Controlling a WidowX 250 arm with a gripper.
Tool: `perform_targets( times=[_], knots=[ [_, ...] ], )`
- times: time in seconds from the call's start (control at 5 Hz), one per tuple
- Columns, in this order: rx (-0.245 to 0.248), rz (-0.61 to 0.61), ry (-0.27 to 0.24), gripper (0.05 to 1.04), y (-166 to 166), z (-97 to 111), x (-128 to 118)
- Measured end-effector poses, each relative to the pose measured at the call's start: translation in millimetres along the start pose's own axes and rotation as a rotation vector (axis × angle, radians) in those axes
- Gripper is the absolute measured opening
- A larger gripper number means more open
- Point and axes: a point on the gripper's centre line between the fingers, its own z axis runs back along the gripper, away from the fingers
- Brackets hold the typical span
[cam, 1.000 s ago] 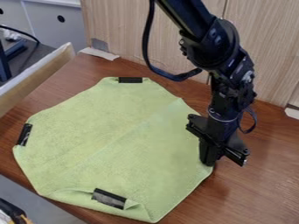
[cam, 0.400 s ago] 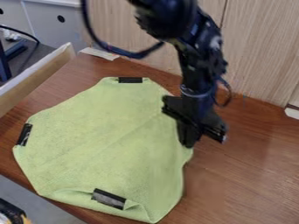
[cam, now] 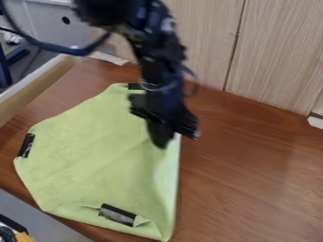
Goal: Fold the cloth from top left to right centre
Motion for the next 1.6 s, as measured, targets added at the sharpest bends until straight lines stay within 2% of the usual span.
perform_targets(
  times=[0.2, 0.4, 0.6, 0.8, 1.0, 1.2, 1.6],
  knots=[
    [-0.002, 0.042, -0.008, 0.054, 29.7, 0.8, -18.3],
    [0.009, 0.074, 0.009, 0.054, 49.8, -8.1, -33.4],
    [0.045, 0.081, 0.085, 0.054, 59.5, -35.4, -48.3],
    [0.06, 0.101, 0.119, 0.054, 67.1, -57.9, -54.5],
    [0.054, 0.11, 0.131, 0.068, 69.3, -62.9, -57.3],
    [0.052, 0.11, 0.167, 0.201, 69.6, -62.6, -54.3],
    [0.044, 0.09, 0.181, 0.621, 61.4, -63.7, -53.0]
  ],
)
